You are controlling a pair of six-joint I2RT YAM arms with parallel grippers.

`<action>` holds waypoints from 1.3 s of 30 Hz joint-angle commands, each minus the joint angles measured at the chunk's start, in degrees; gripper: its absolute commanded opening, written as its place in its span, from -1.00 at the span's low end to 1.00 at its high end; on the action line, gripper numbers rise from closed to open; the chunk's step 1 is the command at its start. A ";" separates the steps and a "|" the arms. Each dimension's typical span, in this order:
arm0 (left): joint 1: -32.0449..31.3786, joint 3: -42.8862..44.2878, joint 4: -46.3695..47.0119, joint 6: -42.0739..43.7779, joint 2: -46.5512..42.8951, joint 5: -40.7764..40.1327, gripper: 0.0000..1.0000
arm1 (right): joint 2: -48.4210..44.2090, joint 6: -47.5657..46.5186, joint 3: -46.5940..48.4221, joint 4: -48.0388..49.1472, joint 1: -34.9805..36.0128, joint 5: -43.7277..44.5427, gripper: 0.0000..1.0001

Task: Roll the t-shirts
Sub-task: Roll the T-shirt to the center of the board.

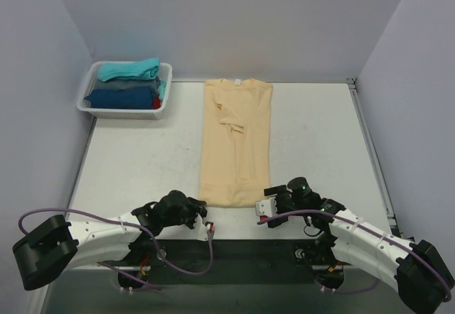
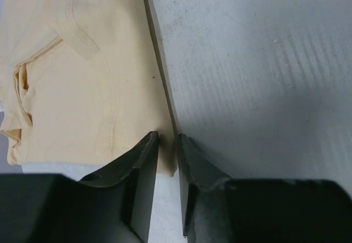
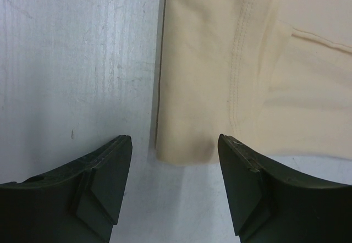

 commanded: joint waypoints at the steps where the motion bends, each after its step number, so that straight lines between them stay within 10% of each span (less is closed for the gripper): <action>1: -0.07 0.07 3.58 1.07 4.29 -2.69 -0.49 | 1.62 1.20 1.38 1.39 0.44 -1.24 0.29; 8: 0.81 6.30 -8.85 -5.25 3.60 2.13 -1.00 | 3.02 2.52 2.53 1.31 0.52 -2.02 0.29; 20: 7.49 20.37 -28.05 -19.58 1.84 20.15 -1.00 | 6.71 5.42 3.67 5.08 1.58 -2.03 0.31; 39: 21.02 31.36 -31.31 -35.66 11.25 33.34 -1.00 | 7.24 12.54 4.20 7.27 10.89 5.88 0.33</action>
